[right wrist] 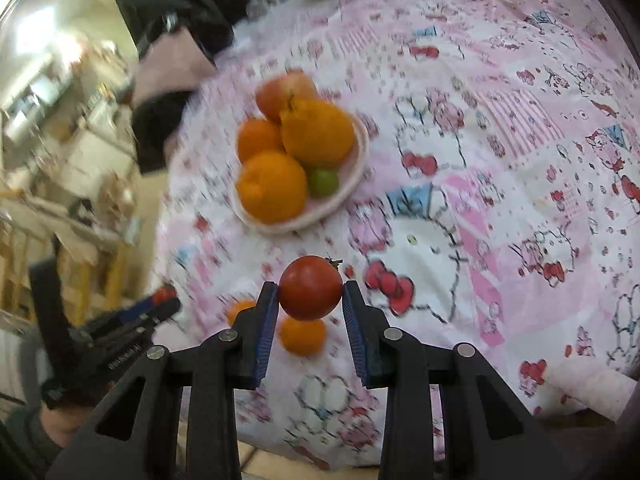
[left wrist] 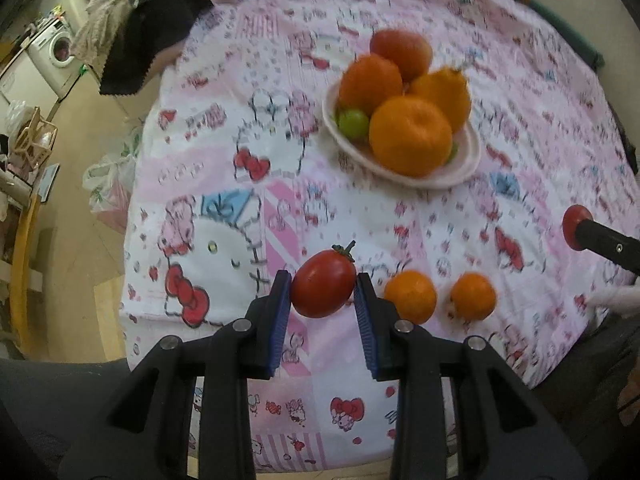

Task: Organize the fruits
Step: 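Carry the red tomato to the plate with the left tool while the right tool carries its tomato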

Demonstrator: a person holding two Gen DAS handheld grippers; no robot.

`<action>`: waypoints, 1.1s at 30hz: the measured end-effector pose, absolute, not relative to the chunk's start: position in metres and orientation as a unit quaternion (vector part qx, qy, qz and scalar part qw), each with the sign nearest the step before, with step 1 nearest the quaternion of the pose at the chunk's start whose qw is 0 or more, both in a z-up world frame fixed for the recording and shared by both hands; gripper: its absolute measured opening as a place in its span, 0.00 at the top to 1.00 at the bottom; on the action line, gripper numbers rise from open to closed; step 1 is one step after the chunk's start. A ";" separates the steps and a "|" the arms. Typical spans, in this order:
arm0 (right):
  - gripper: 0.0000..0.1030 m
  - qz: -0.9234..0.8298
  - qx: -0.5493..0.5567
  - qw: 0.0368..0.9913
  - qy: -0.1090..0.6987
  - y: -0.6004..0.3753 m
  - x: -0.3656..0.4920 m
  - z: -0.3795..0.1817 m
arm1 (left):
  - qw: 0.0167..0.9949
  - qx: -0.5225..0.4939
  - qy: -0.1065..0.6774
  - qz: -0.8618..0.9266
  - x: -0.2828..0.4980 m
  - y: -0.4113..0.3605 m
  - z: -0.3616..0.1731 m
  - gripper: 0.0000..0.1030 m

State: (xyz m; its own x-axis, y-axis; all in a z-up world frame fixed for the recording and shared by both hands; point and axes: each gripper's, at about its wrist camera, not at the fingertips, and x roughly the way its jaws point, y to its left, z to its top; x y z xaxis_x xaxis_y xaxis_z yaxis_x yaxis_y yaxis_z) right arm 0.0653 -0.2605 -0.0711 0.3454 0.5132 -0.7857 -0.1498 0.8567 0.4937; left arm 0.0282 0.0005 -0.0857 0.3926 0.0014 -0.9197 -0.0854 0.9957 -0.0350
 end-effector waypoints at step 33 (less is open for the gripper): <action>0.66 0.232 0.197 0.774 0.556 -0.232 0.190 -0.093 | 0.836 -0.063 0.545 -0.019 0.177 -0.005 -0.086 0.73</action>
